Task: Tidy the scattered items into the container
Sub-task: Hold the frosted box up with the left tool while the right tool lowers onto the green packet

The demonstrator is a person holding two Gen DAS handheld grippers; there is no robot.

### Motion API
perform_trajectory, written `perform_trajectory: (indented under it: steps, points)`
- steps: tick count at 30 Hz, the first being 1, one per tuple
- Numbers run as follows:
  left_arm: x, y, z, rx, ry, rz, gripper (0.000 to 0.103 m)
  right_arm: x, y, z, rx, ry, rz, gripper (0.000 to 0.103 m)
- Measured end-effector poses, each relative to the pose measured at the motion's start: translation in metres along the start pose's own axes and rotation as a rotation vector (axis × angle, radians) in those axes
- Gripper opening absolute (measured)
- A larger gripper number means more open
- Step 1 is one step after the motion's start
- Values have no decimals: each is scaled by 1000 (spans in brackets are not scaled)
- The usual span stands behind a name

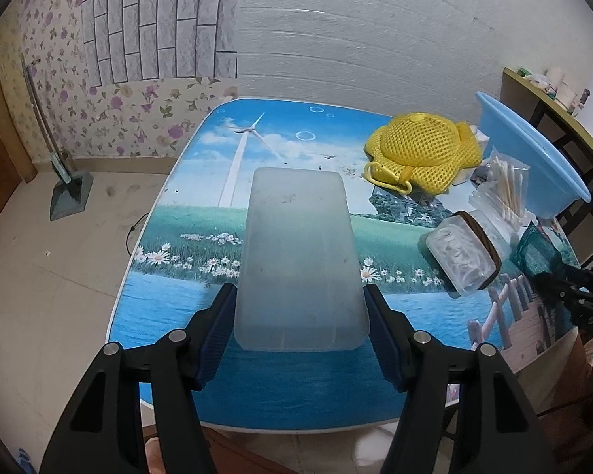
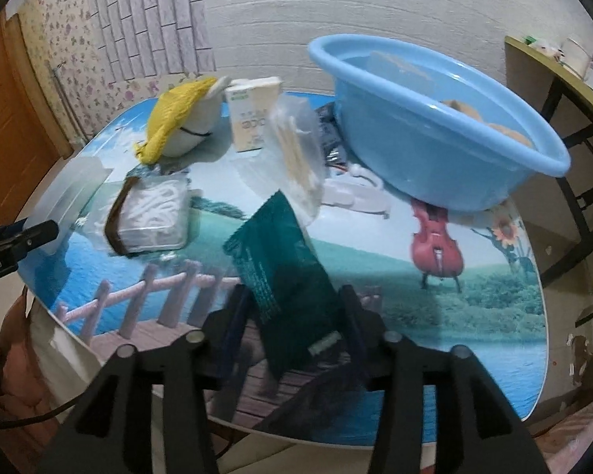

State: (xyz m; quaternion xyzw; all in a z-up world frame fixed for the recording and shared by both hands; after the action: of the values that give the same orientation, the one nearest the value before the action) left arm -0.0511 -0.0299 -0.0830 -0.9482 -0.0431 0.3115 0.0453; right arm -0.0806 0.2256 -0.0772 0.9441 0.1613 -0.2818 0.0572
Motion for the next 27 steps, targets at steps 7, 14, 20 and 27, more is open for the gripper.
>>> perform_trajectory:
  steps: [7, 14, 20, 27]
  points:
    - [-4, 0, 8, -2, 13, 10, 69, 2, -7, -5, 7, -38, -27, 59]
    - [-9, -2, 16, -10, 8, 34, 81, -1, -2, 4, 21, -46, -92, 71]
    - [-11, -6, 22, -24, 0, 71, 92, -3, 3, 11, 1, -70, -125, 71]
    - [-12, -10, 29, -37, -2, 109, 103, -3, -10, 15, -45, -100, -57, 74]
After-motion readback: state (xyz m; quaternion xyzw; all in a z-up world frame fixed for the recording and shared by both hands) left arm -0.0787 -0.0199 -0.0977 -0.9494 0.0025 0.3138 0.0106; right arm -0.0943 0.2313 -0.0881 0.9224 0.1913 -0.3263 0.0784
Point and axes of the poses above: each gripper's, at about its wrist camera, not at the fingertips, and z roughly the way its jaws point, y to its left, x to its underside, the point moved 2 cm from there along z, roughly the way its jaws point, and after that the axes turned 1 degree about y, right-handed, at the moved point
